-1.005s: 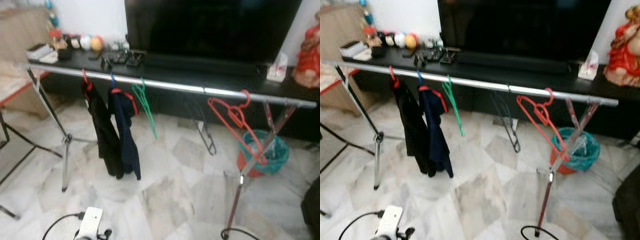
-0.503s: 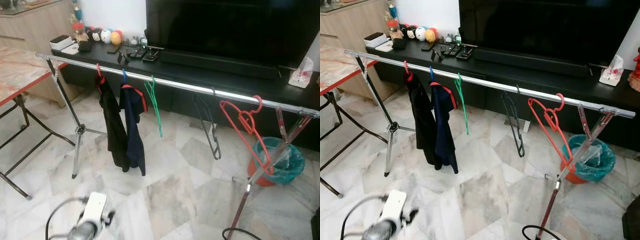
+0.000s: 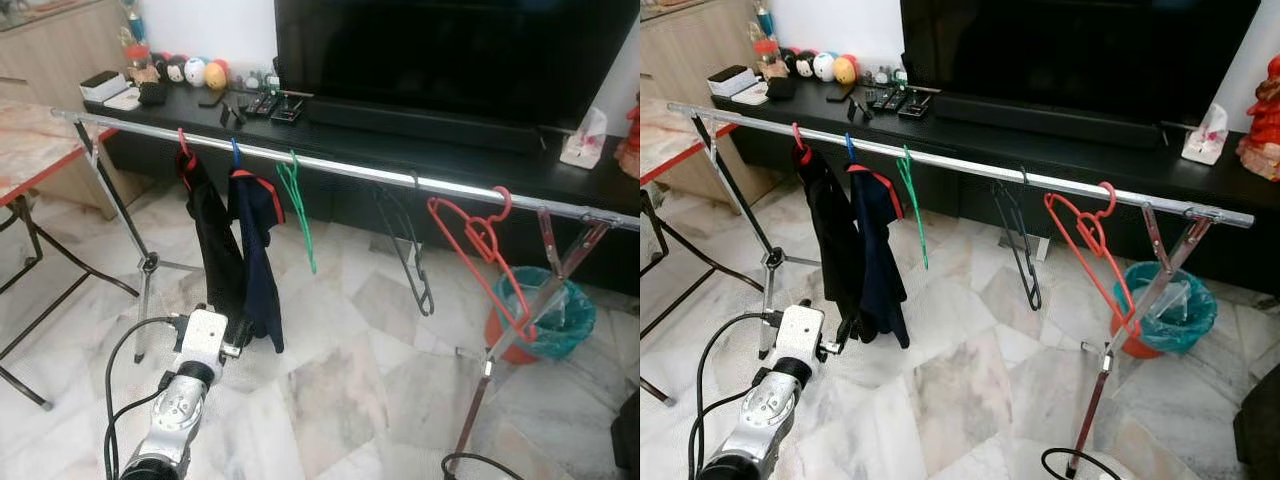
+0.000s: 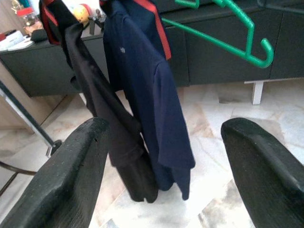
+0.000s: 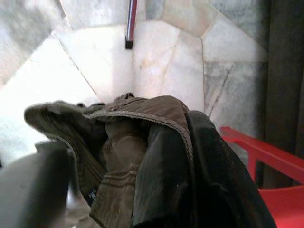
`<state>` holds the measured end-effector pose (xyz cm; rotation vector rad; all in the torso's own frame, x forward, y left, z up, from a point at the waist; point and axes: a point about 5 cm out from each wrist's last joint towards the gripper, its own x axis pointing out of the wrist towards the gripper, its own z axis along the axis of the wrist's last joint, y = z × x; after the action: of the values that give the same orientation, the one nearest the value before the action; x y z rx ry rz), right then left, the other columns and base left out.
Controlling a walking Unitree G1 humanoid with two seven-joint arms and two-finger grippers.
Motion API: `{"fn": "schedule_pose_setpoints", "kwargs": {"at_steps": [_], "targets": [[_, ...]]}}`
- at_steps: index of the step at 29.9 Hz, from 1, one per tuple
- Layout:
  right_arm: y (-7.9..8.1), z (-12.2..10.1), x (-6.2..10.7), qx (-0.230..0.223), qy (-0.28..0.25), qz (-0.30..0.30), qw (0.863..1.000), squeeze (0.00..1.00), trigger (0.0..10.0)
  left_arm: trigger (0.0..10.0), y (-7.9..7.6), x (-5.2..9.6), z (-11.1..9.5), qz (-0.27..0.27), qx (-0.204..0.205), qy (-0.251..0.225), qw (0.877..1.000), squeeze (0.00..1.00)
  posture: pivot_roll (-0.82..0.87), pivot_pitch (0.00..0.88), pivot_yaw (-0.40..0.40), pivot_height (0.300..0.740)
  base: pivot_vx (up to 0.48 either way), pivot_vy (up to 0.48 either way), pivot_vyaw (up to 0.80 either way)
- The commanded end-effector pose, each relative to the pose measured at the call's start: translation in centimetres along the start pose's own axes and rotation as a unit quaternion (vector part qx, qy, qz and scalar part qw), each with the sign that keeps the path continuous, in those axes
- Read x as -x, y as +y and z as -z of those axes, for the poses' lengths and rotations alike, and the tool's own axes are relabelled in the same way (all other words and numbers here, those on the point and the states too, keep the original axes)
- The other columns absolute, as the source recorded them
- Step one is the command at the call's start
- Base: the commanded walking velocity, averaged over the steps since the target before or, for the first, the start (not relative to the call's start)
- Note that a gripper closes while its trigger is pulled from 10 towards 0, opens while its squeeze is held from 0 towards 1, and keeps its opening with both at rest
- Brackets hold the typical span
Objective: Hang hanger
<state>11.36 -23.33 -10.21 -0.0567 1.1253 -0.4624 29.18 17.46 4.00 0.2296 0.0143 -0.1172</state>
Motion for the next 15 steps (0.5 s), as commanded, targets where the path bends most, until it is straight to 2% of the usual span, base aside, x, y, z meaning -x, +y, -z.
{"fn": "schedule_pose_setpoints", "kwargs": {"at_steps": [1,6,9,15], "targets": [[0.1,-1.7,-0.1,-0.023,-0.038,-0.004,0.999,0.00,10.0,10.0,-0.3,-0.4,-0.5,0.005,0.006,-0.011,1.000,0.00,0.05,0.000,-0.003,0.740,0.277,0.000,0.00],[0.2,-2.1,-0.1,-0.031,-0.048,-0.006,0.998,0.00,10.0,10.0,-0.8,-0.6,-1.0,0.020,0.005,-0.022,1.000,0.00,0.04,0.000,-0.003,0.740,0.290,0.000,0.00],[0.3,-2.1,-0.1,-0.018,-0.050,-0.009,0.999,0.00,10.0,10.0,-0.5,-0.7,-1.4,0.017,0.009,-0.031,0.999,0.00,0.05,0.000,-0.007,0.740,0.333,0.000,0.00],[0.3,-2.0,-0.1,-0.019,-0.047,-0.008,0.999,0.00,10.0,10.0,0.1,-1.4,-2.8,0.016,0.005,-0.060,0.998,0.00,0.05,0.000,-0.010,0.740,0.345,0.000,0.00]]}}
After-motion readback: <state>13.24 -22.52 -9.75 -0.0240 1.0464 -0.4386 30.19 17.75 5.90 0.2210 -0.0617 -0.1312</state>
